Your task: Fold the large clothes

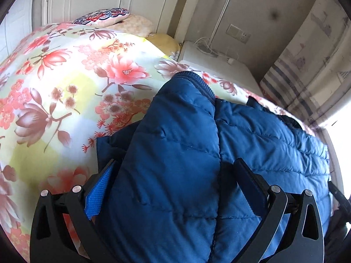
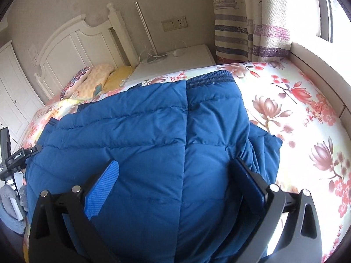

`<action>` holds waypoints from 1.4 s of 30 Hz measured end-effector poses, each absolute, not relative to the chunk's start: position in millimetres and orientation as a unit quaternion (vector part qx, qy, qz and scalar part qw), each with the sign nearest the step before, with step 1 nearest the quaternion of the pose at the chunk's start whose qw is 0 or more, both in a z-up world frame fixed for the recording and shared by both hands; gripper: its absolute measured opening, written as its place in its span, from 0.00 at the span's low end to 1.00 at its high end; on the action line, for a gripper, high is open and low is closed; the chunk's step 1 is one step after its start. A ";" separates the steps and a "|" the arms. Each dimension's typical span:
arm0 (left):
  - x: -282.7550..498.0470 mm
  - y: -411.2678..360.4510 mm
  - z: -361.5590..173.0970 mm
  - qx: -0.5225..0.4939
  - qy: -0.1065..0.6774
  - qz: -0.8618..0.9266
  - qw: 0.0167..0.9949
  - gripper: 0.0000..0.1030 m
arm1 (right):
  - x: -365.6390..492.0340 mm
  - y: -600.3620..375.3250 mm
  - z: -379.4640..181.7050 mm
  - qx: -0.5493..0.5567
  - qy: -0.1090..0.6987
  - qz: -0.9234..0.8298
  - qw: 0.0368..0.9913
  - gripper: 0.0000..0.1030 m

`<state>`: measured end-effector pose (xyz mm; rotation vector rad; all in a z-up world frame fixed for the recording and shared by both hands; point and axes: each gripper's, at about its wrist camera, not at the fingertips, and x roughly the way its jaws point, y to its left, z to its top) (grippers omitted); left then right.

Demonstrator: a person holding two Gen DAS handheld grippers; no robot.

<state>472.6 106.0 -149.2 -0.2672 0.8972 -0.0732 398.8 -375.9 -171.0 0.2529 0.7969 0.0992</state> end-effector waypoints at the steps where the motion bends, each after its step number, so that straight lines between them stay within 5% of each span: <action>1: 473.6 102.5 -147.6 -0.119 0.437 -0.029 0.891 0.96 | 398.8 -373.2 -169.4 0.116 0.390 0.041 0.913 0.98; 9: 425.2 20.0 -104.8 0.010 0.365 -0.036 0.930 0.96 | 355.1 -280.5 -110.7 -0.018 0.315 0.067 0.946 0.96; 13: 416.9 -36.6 -127.1 0.083 0.382 -0.078 0.917 0.96 | 357.6 -213.0 -150.3 -0.150 0.365 0.117 0.911 0.97; 26: 413.0 32.4 -118.9 0.041 0.363 -0.029 0.930 0.96 | 342.5 -301.3 -133.1 -0.054 0.333 0.049 0.940 0.97; 33: 432.1 131.7 -159.6 -0.140 0.411 -0.068 0.898 0.96 | 354.0 -394.4 -177.2 0.107 0.367 0.051 0.923 0.98; 42: 428.7 131.1 -159.8 -0.144 0.413 -0.062 0.897 0.96 | 353.0 -390.4 -178.7 0.101 0.363 0.046 0.925 0.98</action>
